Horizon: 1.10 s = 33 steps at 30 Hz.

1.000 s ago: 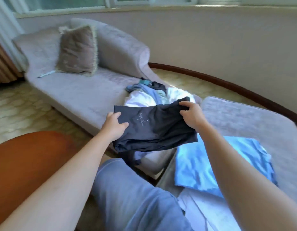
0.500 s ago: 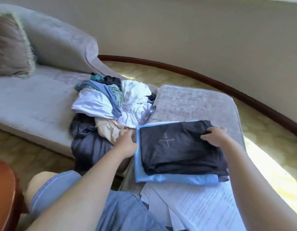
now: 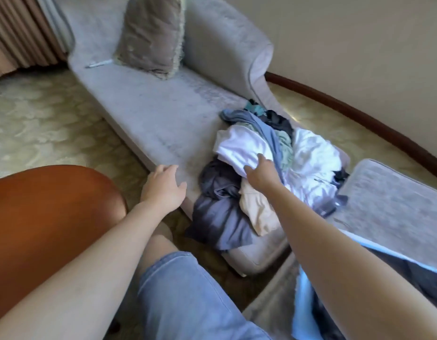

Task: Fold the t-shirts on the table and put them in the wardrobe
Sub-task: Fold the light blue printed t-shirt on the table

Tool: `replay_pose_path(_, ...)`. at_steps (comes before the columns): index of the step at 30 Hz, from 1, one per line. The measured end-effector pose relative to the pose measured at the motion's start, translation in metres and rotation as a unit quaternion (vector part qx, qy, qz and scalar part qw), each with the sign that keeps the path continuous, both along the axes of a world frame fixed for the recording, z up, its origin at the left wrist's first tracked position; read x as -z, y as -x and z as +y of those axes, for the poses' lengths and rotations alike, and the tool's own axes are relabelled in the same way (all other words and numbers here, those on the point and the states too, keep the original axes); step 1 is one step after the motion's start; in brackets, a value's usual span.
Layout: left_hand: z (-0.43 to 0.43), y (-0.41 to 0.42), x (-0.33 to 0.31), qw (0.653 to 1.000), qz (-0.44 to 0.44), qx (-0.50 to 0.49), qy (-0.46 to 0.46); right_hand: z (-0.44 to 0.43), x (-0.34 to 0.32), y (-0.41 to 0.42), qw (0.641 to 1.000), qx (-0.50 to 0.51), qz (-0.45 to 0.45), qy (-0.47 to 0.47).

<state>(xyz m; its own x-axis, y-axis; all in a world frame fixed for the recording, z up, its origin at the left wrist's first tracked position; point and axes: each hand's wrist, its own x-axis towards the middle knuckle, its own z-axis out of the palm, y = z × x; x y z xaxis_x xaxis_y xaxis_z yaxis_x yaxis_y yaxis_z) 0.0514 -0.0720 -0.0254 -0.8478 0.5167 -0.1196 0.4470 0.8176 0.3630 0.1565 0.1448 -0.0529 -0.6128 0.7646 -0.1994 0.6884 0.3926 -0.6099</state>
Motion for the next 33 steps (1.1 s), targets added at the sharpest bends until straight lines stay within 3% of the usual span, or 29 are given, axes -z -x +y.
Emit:
replay_pose_path(4, -0.008, 0.037, 0.011, 1.000, -0.009, -0.023, -0.004, 0.033, 0.025, 0.036, 0.983, 0.165, 0.061, 0.053)
replay_pose_path(8, 0.000, 0.055, 0.028, 0.999, -0.027, -0.018, -0.003, 0.061, 0.045, 0.049, 0.985, 0.154, 0.067, 0.044)
replay_pose_path(12, 0.009, 0.061, 0.039, 0.999, -0.038, -0.011, -0.006, 0.103, 0.056, 0.062, 0.962, 0.241, 0.095, 0.085)
replay_pose_path(14, 0.011, 0.063, 0.042, 0.999, -0.038, -0.011, -0.006, 0.121, 0.066, 0.062, 0.957, 0.247, 0.071, 0.131)
replay_pose_path(18, 0.009, 0.062, 0.041, 0.999, -0.043, -0.013, 0.001, 0.122, 0.059, 0.051, 0.972, 0.209, 0.016, 0.106)
replay_pose_path(21, 0.008, 0.056, 0.031, 0.999, -0.039, -0.013, 0.005, 0.110, 0.033, 0.041, 0.967, 0.227, 0.097, 0.064)
replay_pose_path(23, 0.007, 0.050, 0.018, 0.999, -0.034, -0.012, 0.000, 0.096, 0.000, 0.040, 0.972, 0.195, 0.131, 0.018)
replay_pose_path(28, -0.004, 0.038, -0.034, 0.998, 0.005, -0.026, -0.056, 0.040, -0.112, 0.055, 0.977, 0.002, 0.188, -0.101)
replay_pose_path(33, -0.044, 0.024, -0.105, 0.981, 0.034, -0.044, -0.187, -0.033, -0.209, 0.072, 0.940, -0.151, 0.259, -0.162)
